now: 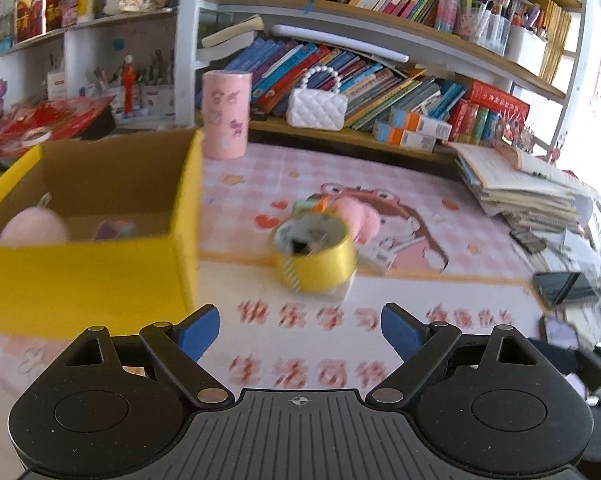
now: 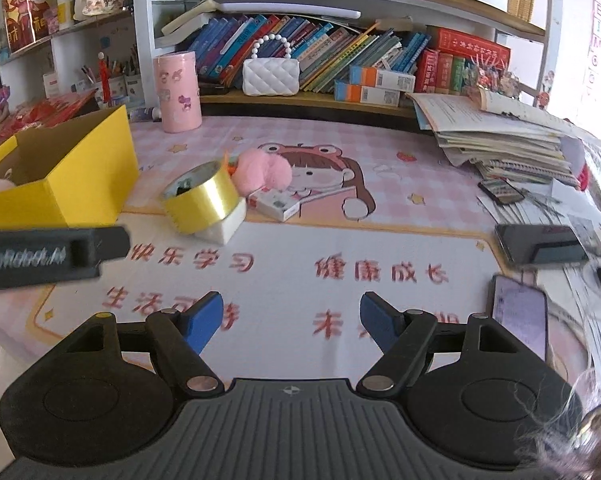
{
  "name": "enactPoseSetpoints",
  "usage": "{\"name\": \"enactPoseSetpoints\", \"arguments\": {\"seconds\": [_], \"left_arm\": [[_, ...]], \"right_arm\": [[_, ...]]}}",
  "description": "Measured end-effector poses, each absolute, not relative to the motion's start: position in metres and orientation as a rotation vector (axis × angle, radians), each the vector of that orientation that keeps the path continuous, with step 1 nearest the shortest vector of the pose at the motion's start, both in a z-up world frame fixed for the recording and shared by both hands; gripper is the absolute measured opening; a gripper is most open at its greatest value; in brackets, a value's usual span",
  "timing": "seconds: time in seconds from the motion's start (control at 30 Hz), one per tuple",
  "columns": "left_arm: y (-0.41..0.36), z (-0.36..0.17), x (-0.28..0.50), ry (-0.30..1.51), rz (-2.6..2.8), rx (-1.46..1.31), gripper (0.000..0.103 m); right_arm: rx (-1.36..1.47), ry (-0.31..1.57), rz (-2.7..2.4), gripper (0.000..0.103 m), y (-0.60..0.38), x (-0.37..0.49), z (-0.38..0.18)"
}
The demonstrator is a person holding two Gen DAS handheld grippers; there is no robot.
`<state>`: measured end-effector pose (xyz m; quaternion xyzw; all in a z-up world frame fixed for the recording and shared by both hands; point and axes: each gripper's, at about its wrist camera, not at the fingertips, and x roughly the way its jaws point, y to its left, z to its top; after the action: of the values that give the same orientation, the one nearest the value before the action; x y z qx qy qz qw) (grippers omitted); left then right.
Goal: Organize objects
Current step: 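Withdraw both tools from the box toward the gold tape roll, then grasp the gold tape roll with the left gripper while the right gripper grasps the small white box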
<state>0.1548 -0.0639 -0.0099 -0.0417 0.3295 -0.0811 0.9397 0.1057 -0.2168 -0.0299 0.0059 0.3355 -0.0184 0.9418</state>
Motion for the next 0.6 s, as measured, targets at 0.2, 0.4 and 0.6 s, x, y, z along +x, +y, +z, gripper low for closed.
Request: {"name": "enactPoseSetpoints", "arguments": {"seconds": [0.2,0.4,0.6], "left_arm": [[-0.087,-0.013,0.196,0.686,-0.139,-0.116,0.096],[-0.093,-0.032,0.240,0.743,-0.064,-0.161,0.096],[-0.100,-0.052,0.272,0.776,-0.018,-0.141,0.096]], "right_arm": [[0.004,0.680,0.017,0.071,-0.234,0.135,-0.033],[0.012,0.687,0.058,0.069,-0.248,0.160,-0.039],[0.017,0.702,0.116,0.066,-0.257,0.183,-0.047]]}}
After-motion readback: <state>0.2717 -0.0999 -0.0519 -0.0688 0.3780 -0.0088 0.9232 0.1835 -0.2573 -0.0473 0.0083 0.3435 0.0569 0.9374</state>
